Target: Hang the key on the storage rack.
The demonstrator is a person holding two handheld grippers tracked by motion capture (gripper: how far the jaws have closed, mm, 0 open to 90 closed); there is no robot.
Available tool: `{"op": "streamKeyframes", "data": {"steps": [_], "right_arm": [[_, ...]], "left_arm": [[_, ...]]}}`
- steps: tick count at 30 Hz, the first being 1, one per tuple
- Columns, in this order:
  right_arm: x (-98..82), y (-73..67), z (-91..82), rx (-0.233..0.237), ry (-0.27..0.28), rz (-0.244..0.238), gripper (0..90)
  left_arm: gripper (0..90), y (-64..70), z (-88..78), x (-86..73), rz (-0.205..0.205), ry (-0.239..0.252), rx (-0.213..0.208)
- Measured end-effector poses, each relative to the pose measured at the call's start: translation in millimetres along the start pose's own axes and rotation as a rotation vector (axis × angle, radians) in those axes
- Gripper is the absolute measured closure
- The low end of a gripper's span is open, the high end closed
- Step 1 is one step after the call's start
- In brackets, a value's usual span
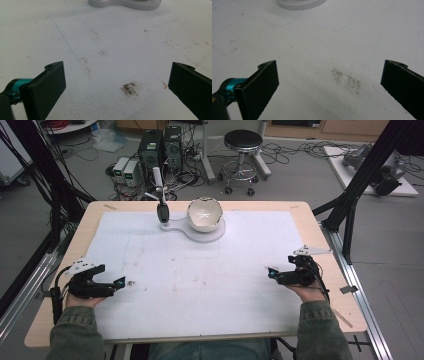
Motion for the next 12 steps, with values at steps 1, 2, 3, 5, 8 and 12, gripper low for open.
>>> {"op": "streamKeyframes", "data": {"steps": [1,2,3,5,8,12], "right_arm": [[-2.5,0.3,-1.1,0.004,0.000,0.005,0.6],[-4.3,1.2,-2.0,0.000,0.001,0.005,0.6],[-6.3,1.3,-3.3,-0.004,0.000,0.014,0.6],[-9.3,2.3,-4.9,-0.008,0.006,0.016,0.6],[-11.4,3.2,-6.3,-0.014,0.014,0.019,0.6],[-11.0,3.0,-5.1,-0.026,0.019,0.004,0.5]], "left_arm": [[1.8,0.6,-0.4,0.0,0.001,0.000,-0.001],[1.8,0.9,-0.9,-0.2,0.005,-0.004,-0.004],[1.8,1.6,-1.1,-0.8,0.003,-0.009,-0.010],[1.8,2.9,-0.8,-2.1,0.004,-0.017,-0.019],[1.8,4.0,-1.2,-1.9,0.003,-0.013,-0.024],[1.8,2.9,-1.1,-1.2,-0.002,-0.006,-0.020]]}}
Point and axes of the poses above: each handheld gripper's, and its own axes: z roughly forward along the jaws, x roughly out of its top, y roughly to its right, the point moved 6 cm from there along z, roughly forward along the jaws, and after that the axes turned 14 degrees about x, right-handed, at the moved point
